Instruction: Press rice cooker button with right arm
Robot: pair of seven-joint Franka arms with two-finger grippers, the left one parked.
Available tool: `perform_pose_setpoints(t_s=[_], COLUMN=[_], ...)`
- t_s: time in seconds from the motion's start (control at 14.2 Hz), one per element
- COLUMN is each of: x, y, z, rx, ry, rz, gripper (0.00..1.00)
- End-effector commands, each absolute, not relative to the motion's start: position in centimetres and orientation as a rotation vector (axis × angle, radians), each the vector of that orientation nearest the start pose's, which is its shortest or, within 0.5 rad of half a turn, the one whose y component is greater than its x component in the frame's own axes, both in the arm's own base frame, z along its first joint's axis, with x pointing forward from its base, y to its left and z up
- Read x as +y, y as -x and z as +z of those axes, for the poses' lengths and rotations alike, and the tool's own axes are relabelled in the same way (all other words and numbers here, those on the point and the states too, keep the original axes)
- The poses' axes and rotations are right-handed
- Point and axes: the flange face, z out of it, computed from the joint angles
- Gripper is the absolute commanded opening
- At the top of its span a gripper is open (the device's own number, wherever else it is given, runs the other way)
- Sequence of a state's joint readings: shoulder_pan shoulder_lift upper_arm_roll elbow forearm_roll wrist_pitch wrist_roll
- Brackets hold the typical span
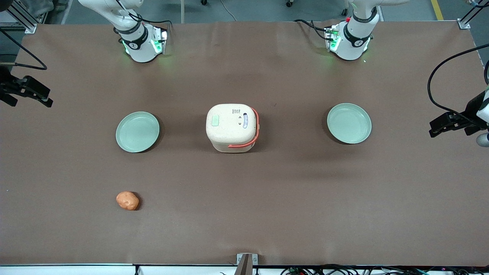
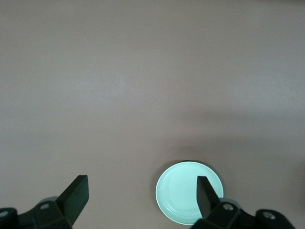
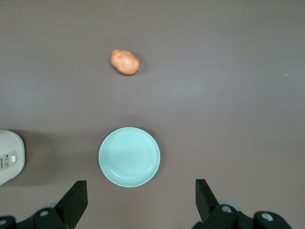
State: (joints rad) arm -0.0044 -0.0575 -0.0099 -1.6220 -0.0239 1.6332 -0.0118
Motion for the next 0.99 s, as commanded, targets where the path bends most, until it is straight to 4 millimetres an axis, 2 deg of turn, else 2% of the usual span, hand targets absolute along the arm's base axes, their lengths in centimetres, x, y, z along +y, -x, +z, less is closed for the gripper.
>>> perform_pose_setpoints(t_s=[0.0, 0.07, 0.14, 0.21, 0.28, 0.35, 0.56, 0.78, 0.92], x=[4.9, 7.6, 10.4, 12.6, 15.2, 17.5, 23.7, 30.0, 33.5], y=[-54.7, -55.0, -55.1, -55.1, -54.9, -54.8, -54.9, -54.4, -53.7], z=[61.9, 60.5, 59.0, 58.2, 57.2, 55.9, 51.5, 47.2, 44.0], rx=[-0.165, -0.24, -0.318, -0.376, -0.429, -0.423, -0.338, -0.304, -0.208], ry=[3.151, 3.147, 3.142, 3.136, 3.128, 3.126, 3.071, 3.087, 3.11], rz=[-0.064, -0.021, 0.019, 0.021, 0.043, 0.079, 0.152, 0.144, 0.169], gripper=[1.0, 0.8, 0.47, 0.24, 0.13, 0.05, 0.01, 0.0, 0.0])
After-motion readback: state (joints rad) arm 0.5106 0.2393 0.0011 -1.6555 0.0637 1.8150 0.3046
